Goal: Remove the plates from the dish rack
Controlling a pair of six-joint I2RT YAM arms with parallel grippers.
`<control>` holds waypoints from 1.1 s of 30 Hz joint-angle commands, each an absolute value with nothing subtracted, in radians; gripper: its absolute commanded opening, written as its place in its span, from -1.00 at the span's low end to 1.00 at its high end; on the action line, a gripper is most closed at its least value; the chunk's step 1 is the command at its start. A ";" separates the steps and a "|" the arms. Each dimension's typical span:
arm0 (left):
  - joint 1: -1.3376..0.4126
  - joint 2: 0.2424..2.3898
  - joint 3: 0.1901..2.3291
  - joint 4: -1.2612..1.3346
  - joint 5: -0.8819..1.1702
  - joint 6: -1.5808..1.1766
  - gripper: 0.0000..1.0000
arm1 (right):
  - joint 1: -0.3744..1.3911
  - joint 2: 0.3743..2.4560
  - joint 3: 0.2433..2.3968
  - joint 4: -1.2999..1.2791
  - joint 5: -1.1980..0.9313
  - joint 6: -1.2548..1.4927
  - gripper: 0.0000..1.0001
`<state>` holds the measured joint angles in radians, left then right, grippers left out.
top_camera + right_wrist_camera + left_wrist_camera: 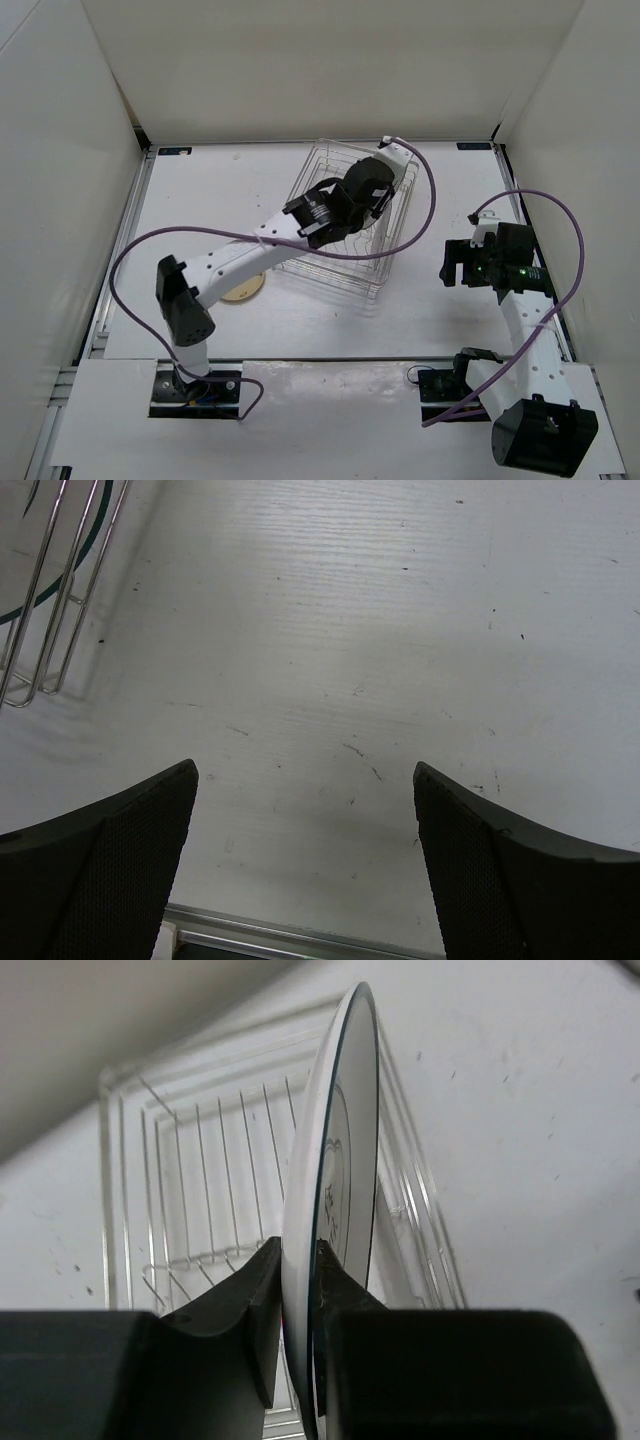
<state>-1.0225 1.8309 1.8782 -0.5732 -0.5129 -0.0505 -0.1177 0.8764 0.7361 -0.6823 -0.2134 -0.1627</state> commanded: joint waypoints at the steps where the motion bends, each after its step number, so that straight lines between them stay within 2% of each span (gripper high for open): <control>1: -1.081 1.668 1.896 -0.396 -0.636 0.069 -1.00 | -0.121 0.877 0.730 -0.681 -0.233 -0.173 0.80; 7: -1.097 1.499 1.783 -0.400 -0.722 0.114 -1.00 | -0.120 0.877 0.732 -0.680 -0.241 -0.175 0.80; 11: -1.098 1.338 1.601 -0.477 -0.764 0.054 -1.00 | -0.120 0.873 0.735 -0.681 -0.242 -0.175 0.80; 16: -1.092 1.128 1.381 -0.688 -0.672 -0.228 -1.00 | -0.118 0.859 0.733 -0.686 -0.247 -0.175 0.80; 17: -1.092 1.103 1.356 -0.774 -0.655 -0.355 -1.00 | -0.118 0.854 0.733 -0.683 -0.247 -0.176 0.80; 20: -1.091 0.973 1.205 -0.833 -0.566 -0.542 -1.00 | -0.118 0.844 0.733 -0.683 -0.255 -0.176 0.80; 26: -1.092 0.689 0.812 -0.775 -0.465 -0.814 -1.00 | -0.118 0.836 0.736 -0.695 -0.273 -0.179 0.80; 33: -1.082 0.685 0.594 -0.617 -0.342 -0.997 -1.00 | -0.117 0.836 0.733 -0.699 -0.284 -0.184 0.80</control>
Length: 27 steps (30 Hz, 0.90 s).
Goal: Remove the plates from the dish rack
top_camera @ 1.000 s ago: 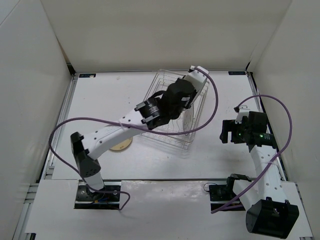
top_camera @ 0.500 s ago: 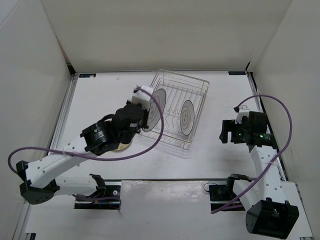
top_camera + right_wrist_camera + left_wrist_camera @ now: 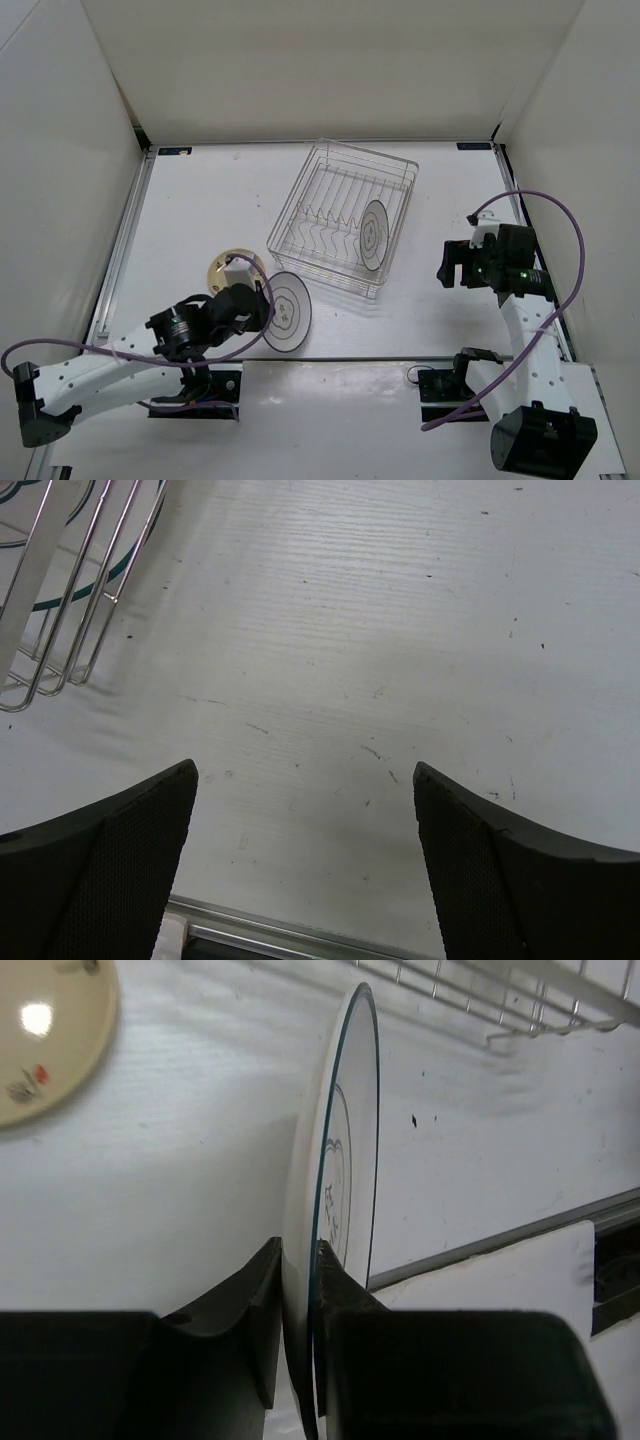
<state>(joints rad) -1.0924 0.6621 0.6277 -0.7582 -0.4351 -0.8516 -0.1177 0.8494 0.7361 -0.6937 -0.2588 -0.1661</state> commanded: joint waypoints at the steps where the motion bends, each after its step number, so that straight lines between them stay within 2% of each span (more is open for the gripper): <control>1: -1.068 0.712 0.563 -0.557 -0.298 -1.008 -1.00 | -0.117 0.838 0.738 -0.699 -0.287 -0.183 0.80; 6: -0.977 0.813 0.468 -0.445 -0.107 -1.052 -1.00 | -0.118 0.836 0.735 -0.704 -0.287 -0.186 0.80; 11: -0.804 0.940 0.345 -0.220 0.121 -1.121 -1.00 | -0.120 0.831 0.733 -0.704 -0.281 -0.186 0.80; 15: -0.765 1.029 0.334 -0.167 0.179 -1.112 -0.93 | -0.118 0.833 0.733 -0.703 -0.265 -0.179 0.80; 17: -0.746 1.074 0.333 -0.157 0.195 -1.097 -0.58 | -0.120 0.834 0.733 -0.698 -0.256 -0.175 0.80; 19: -0.736 1.109 0.336 -0.143 0.213 -1.089 -0.42 | -0.118 0.839 0.735 -0.696 -0.249 -0.169 0.80; 21: -0.719 1.137 0.339 -0.137 0.228 -1.072 -0.09 | -0.121 0.845 0.739 -0.695 -0.244 -0.161 0.80; 25: -0.713 1.175 0.334 -0.144 0.236 -1.058 0.32 | -0.120 0.880 0.750 -0.703 -0.242 -0.140 0.80; 26: -0.713 1.184 0.337 -0.155 0.236 -1.055 0.51 | -0.118 0.884 0.758 -0.703 -0.241 -0.138 0.80; 27: -0.713 1.184 0.339 -0.167 0.236 -1.052 0.61 | -0.118 0.899 0.761 -0.704 -0.242 -0.134 0.80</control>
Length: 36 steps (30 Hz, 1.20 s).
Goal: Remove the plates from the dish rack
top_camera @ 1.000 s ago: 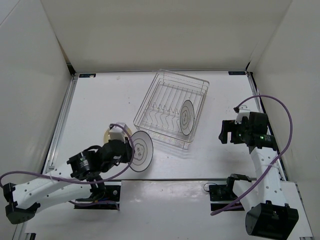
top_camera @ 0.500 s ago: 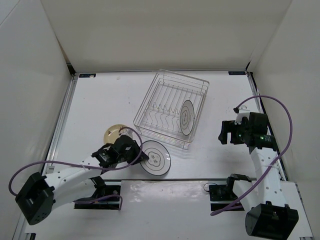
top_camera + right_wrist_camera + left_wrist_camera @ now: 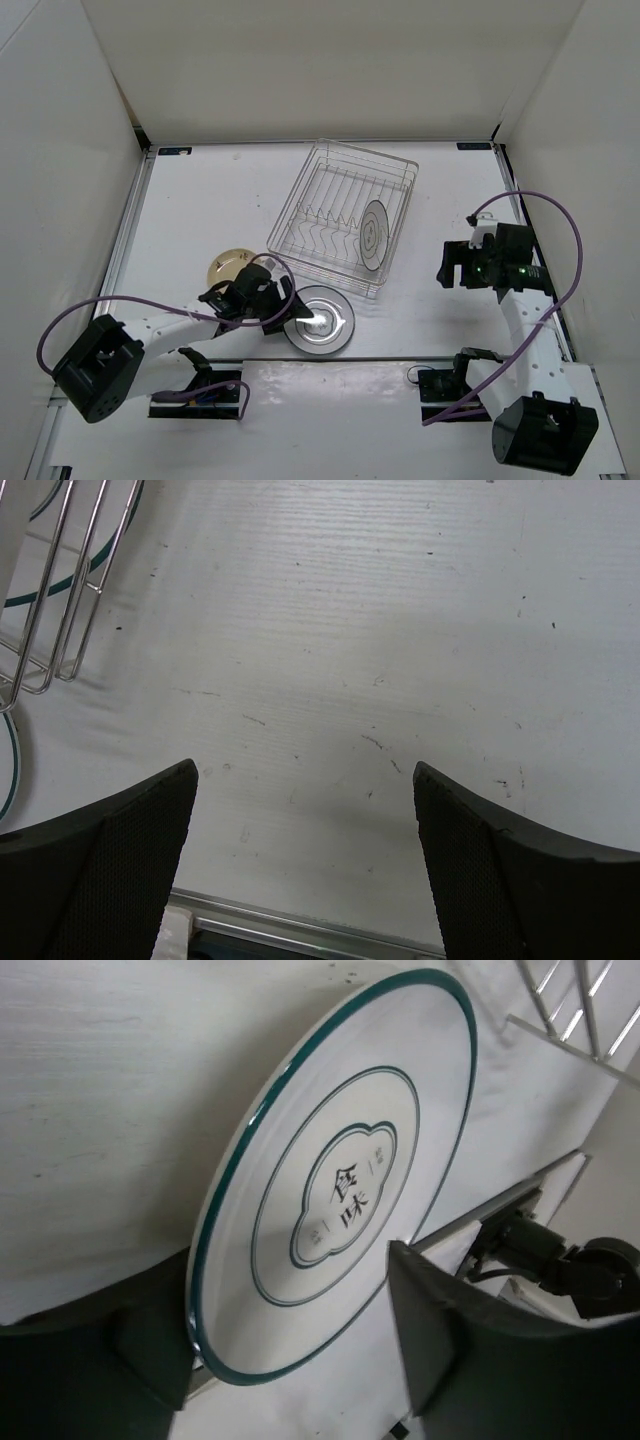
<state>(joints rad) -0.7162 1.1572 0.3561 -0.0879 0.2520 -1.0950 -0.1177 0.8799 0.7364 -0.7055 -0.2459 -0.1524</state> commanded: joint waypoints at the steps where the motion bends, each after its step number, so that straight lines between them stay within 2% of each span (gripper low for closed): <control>1: -0.713 1.183 0.341 -0.169 0.227 -1.049 0.72 | -0.115 0.902 0.764 -0.707 -0.242 -0.132 0.80; 2: -0.706 1.183 0.344 -0.185 0.227 -1.042 0.93 | -0.115 0.907 0.776 -0.718 -0.247 -0.132 0.80; 3: -0.701 1.178 0.347 -0.192 0.226 -1.035 1.00 | -0.114 0.919 0.799 -0.741 -0.252 -0.135 0.80; 8: -0.695 1.137 0.419 -0.322 0.180 -0.982 1.00 | -0.115 0.969 0.946 -0.802 -0.272 -0.182 0.80; 9: -0.695 1.120 0.429 -0.333 0.172 -0.956 1.00 | -0.115 0.998 1.039 -0.837 -0.279 -0.211 0.80; 14: -0.695 1.081 0.494 -0.399 0.106 -0.882 1.00 | -0.110 1.135 1.255 -0.971 -0.449 -0.218 0.80; 15: -0.693 1.094 0.502 -0.406 0.100 -0.870 1.00 | -0.109 1.155 1.293 -0.965 -0.518 -0.163 0.80; 20: -0.695 1.117 0.540 -0.454 0.084 -0.841 1.00 | -0.061 1.245 1.403 -0.865 -0.575 -0.028 0.80; 22: -0.695 1.102 0.541 -0.477 0.084 -0.825 1.00 | -0.028 1.299 1.480 -0.873 -0.560 -0.009 0.80; 27: -0.713 1.065 0.568 -0.511 0.034 -0.776 1.00 | 0.142 1.370 1.574 -0.877 -0.474 0.028 0.55; 29: -0.715 1.069 0.568 -0.512 0.032 -0.779 1.00 | 0.214 1.417 1.601 -0.885 -0.422 0.046 0.55; 36: -0.759 1.104 0.538 -0.440 0.005 -0.837 1.00 | 0.470 1.486 1.513 -0.841 -0.149 0.060 0.51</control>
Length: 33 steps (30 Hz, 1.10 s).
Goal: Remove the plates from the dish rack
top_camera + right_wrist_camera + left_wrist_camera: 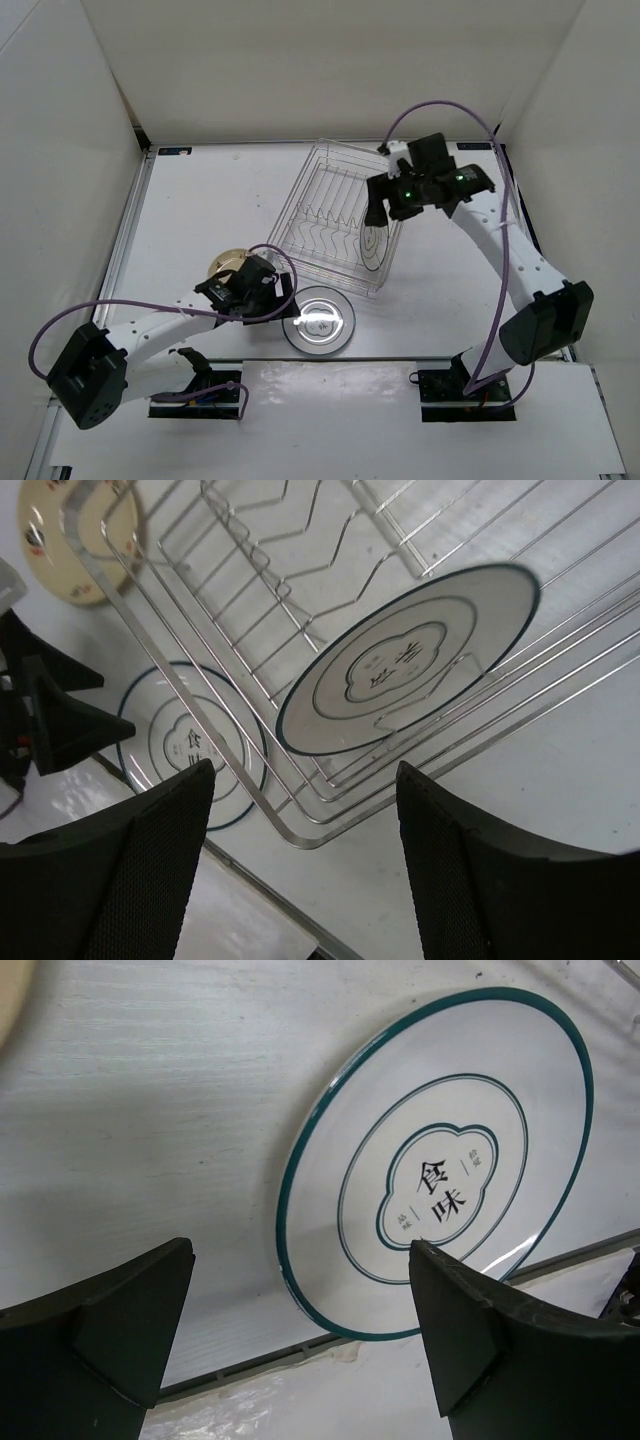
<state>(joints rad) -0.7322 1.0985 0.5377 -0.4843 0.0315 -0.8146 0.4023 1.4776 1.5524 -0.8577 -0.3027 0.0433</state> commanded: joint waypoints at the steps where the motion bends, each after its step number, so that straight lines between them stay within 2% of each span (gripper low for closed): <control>1: -0.771 1.108 0.529 -0.425 -0.023 -0.859 1.00 | 0.486 1.486 1.494 -0.833 -0.131 0.073 0.51; 5: -0.850 1.152 0.537 -0.402 -0.130 -0.888 1.00 | 0.555 1.511 1.427 -0.778 -0.005 0.095 0.57; 7: -0.862 1.178 0.557 -0.410 -0.146 -0.885 1.00 | 0.572 1.525 1.425 -0.776 0.127 0.136 0.60; 12: -0.873 1.142 0.595 -0.463 -0.184 -0.839 1.00 | 0.560 1.493 1.370 -0.713 0.234 0.170 0.60; 15: -0.876 1.109 0.583 -0.474 -0.209 -0.824 1.00 | 0.542 1.463 1.376 -0.689 0.311 0.213 0.52; 18: -0.877 1.089 0.586 -0.511 -0.231 -0.807 1.00 | 0.485 1.529 1.434 -0.751 0.342 0.271 0.52; 22: -0.873 1.055 0.565 -0.535 -0.251 -0.802 1.00 | 0.410 1.664 1.477 -0.839 0.220 0.296 0.52; 28: -0.870 0.993 0.557 -0.561 -0.271 -0.799 1.00 | 0.351 1.810 1.489 -0.833 0.100 0.301 0.52; 33: -0.867 0.960 0.566 -0.601 -0.294 -0.784 1.00 | 0.331 1.897 1.503 -0.833 0.060 0.269 0.14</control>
<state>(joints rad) -0.8703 0.9943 0.5564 -0.5629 -0.2554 -0.8017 0.3374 1.8862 1.4643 -0.8158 0.0982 0.2764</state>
